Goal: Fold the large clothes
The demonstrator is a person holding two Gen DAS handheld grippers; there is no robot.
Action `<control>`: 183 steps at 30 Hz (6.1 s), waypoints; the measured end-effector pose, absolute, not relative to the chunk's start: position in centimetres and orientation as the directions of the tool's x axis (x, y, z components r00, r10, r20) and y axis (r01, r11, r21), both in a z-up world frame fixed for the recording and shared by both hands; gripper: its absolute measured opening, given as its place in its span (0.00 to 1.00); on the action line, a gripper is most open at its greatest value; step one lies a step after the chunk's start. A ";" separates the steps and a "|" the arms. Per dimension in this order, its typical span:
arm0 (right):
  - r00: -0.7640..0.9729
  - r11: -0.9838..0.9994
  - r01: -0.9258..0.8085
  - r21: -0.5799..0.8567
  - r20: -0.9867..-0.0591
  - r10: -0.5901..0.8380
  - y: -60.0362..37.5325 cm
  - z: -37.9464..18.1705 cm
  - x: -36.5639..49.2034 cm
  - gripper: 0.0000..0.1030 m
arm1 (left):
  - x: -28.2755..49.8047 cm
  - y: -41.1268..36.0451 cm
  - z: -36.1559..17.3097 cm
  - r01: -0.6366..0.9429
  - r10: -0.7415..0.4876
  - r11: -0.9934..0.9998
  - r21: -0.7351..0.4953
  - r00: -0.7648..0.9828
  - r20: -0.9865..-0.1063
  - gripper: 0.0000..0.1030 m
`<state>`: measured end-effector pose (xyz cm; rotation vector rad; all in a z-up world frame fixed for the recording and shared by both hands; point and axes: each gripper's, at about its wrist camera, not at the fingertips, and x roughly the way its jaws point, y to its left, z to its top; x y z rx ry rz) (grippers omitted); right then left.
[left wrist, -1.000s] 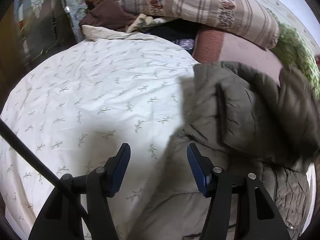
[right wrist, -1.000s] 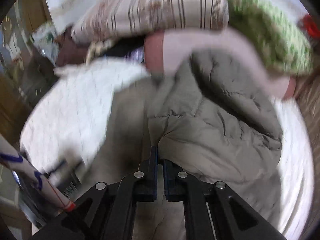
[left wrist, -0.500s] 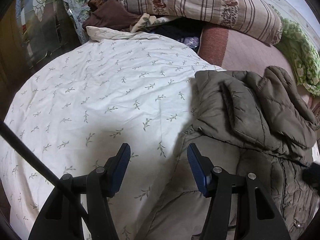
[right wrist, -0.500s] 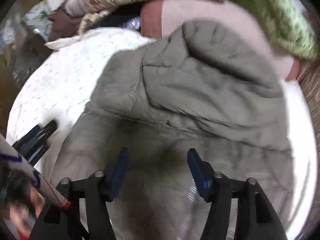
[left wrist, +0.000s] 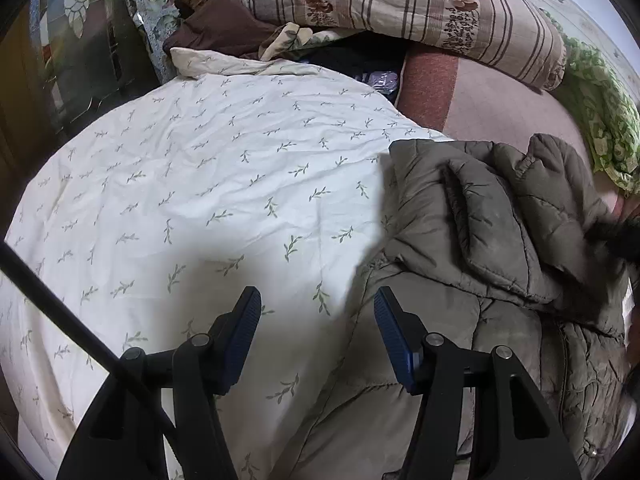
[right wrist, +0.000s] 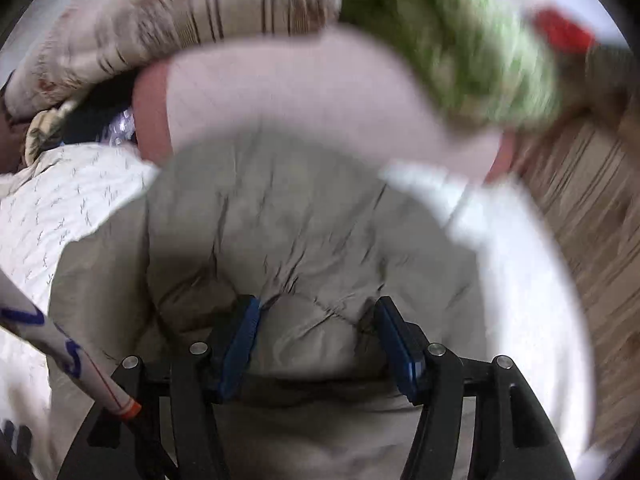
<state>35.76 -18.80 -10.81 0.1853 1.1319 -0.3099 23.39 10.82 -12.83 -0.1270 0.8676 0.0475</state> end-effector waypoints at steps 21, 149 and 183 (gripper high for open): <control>0.402 0.980 0.197 -0.027 -0.909 -0.106 -10.5 -13.3 35.2 0.62 | 24.2 11.9 -13.3 -0.113 0.007 0.990 -0.082 0.627 -0.779 0.56; 0.516 0.675 0.355 0.647 -0.737 0.436 -37.5 -15.8 -3.8 0.77 | 8.1 18.1 -18.6 0.049 -0.628 0.752 -0.657 0.355 -0.692 0.56; 0.488 0.725 0.294 0.623 -0.750 0.446 -34.3 -15.9 -4.6 0.69 | 4.0 14.5 -20.4 0.048 -0.627 0.760 -0.648 0.312 -0.714 0.45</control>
